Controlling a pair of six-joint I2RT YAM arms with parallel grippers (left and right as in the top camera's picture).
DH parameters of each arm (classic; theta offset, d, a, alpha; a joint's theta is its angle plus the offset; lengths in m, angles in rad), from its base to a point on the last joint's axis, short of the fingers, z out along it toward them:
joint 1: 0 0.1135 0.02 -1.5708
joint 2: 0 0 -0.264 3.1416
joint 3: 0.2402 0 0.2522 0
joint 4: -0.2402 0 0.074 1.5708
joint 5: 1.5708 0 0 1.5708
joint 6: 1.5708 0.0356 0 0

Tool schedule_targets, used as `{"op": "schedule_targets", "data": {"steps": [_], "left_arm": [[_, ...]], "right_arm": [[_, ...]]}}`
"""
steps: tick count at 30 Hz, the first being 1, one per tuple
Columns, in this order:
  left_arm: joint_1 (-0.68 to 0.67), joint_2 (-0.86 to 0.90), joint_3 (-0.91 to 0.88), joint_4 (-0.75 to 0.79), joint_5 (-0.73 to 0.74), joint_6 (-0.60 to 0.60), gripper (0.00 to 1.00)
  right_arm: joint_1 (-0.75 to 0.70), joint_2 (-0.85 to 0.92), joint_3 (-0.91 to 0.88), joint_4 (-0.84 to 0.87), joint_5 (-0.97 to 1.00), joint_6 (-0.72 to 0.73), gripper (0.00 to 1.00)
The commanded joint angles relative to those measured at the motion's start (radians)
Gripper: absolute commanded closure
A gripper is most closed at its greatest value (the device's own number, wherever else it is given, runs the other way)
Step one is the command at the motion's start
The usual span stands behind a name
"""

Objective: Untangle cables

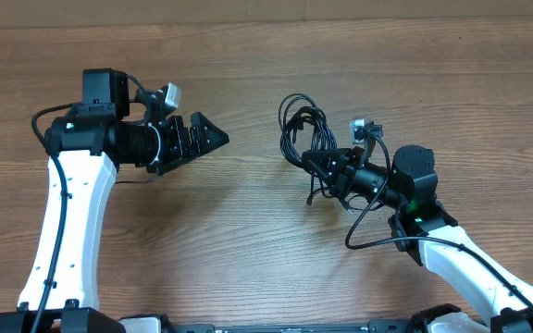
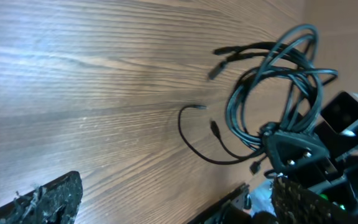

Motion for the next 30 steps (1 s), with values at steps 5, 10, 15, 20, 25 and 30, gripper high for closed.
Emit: {"op": "schedule_targets", "data": {"steps": [5,10,15,20,25,30], "left_arm": [[0.004,-0.060,0.005,-0.060,-0.071,-0.042,0.02],[0.004,-0.074,0.005,-0.242,-0.140,0.030,0.02],[0.004,-0.114,0.004,-0.347,-0.148,0.097,0.07],[0.004,-0.200,0.004,-0.362,-0.147,0.097,0.06],[0.004,-0.283,0.004,-0.388,-0.148,0.103,0.07],[0.004,-0.425,-0.003,-0.375,-0.222,0.122,0.03]], "right_arm": [[0.005,-0.002,0.009,-0.002,-0.013,0.084,0.96],[0.006,-0.002,0.009,-0.012,-0.139,0.090,0.96],[0.006,-0.002,0.009,-0.089,-0.204,0.114,0.96],[0.006,-0.002,0.009,-0.210,-0.206,0.116,0.96],[0.006,-0.002,0.009,-0.225,-0.207,0.116,0.96],[0.006,-0.002,0.009,-0.224,-0.211,0.116,0.96]]}}
